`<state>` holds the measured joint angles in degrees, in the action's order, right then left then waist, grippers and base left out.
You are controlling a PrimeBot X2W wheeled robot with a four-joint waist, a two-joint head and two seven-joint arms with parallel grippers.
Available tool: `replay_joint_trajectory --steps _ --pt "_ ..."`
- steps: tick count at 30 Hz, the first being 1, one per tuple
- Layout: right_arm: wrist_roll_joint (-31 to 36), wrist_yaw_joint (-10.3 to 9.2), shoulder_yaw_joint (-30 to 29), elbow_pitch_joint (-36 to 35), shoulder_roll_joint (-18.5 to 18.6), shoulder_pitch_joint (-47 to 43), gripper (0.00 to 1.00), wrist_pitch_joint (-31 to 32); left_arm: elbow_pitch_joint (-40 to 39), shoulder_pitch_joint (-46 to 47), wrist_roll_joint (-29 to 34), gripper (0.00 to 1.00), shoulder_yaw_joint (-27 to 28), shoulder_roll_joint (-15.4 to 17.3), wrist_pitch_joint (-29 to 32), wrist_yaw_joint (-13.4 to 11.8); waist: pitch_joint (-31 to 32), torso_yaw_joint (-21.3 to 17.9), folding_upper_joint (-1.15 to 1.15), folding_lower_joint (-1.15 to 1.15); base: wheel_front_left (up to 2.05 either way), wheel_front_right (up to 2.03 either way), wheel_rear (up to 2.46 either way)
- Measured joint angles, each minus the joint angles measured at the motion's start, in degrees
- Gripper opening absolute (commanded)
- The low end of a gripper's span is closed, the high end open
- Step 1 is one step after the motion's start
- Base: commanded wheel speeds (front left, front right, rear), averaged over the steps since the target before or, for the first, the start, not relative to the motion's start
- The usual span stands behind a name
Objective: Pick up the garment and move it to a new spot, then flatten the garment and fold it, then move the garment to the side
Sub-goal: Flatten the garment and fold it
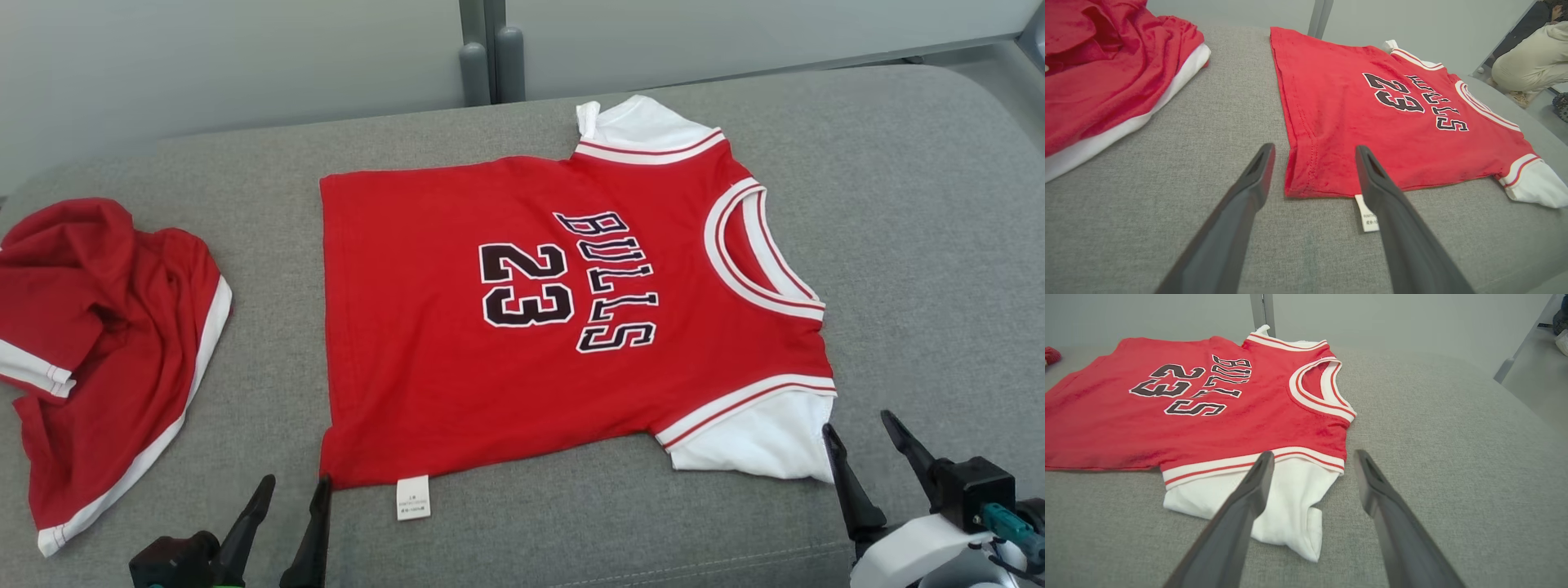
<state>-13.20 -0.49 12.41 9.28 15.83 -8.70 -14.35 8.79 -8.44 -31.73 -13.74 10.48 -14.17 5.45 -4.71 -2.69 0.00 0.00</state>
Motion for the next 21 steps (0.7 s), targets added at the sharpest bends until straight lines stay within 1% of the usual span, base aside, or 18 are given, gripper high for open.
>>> replay_joint_trajectory --steps 6,7,9,10,14,18,21 --pt "0.01 1.99 1.57 5.42 0.93 -1.42 1.0 0.0 1.68 0.76 0.71 1.0 -1.9 0.12 1.05 0.18 -2.68 -0.18 0.0 0.0 0.0 0.0 0.0" --pt "0.01 1.99 1.57 5.42 0.93 -1.42 1.0 0.0 1.68 0.76 0.71 1.0 -1.9 0.12 1.05 0.18 -2.68 -0.18 0.0 0.0 0.0 0.0 0.0" --pt "-0.1 3.02 2.54 7.31 0.6 -1.12 1.0 0.2 2.01 2.55 0.71 1.0 -2.12 0.12 1.29 0.57 -3.91 -0.46 0.0 0.0 0.0 0.0 0.0" --pt "-0.1 3.02 2.54 7.31 0.6 -1.12 1.0 0.2 2.01 2.55 0.71 1.0 -2.12 0.12 1.29 0.57 -3.91 -0.46 0.0 0.0 0.0 0.0 0.0" --pt "-0.32 4.03 3.46 9.28 -0.4 0.56 1.0 0.35 2.87 4.08 0.71 1.0 -2.63 0.2 1.62 0.58 -5.04 -1.24 0.0 0.0 0.0 0.0 0.0" --pt "-0.38 4.11 3.44 10.81 -0.6 3.24 1.0 0.34 3.9 6.25 0.71 1.0 -3.64 0.2 2.38 0.68 -6.13 -1.8 0.0 0.0 0.0 0.0 0.0" --pt "-0.38 4.52 3.53 11.92 -0.57 4.04 1.0 0.34 4.57 7.21 0.7 1.0 -3.8 0.19 2.54 0.9 -6.32 -1.81 0.0 0.0 0.0 0.0 0.0"
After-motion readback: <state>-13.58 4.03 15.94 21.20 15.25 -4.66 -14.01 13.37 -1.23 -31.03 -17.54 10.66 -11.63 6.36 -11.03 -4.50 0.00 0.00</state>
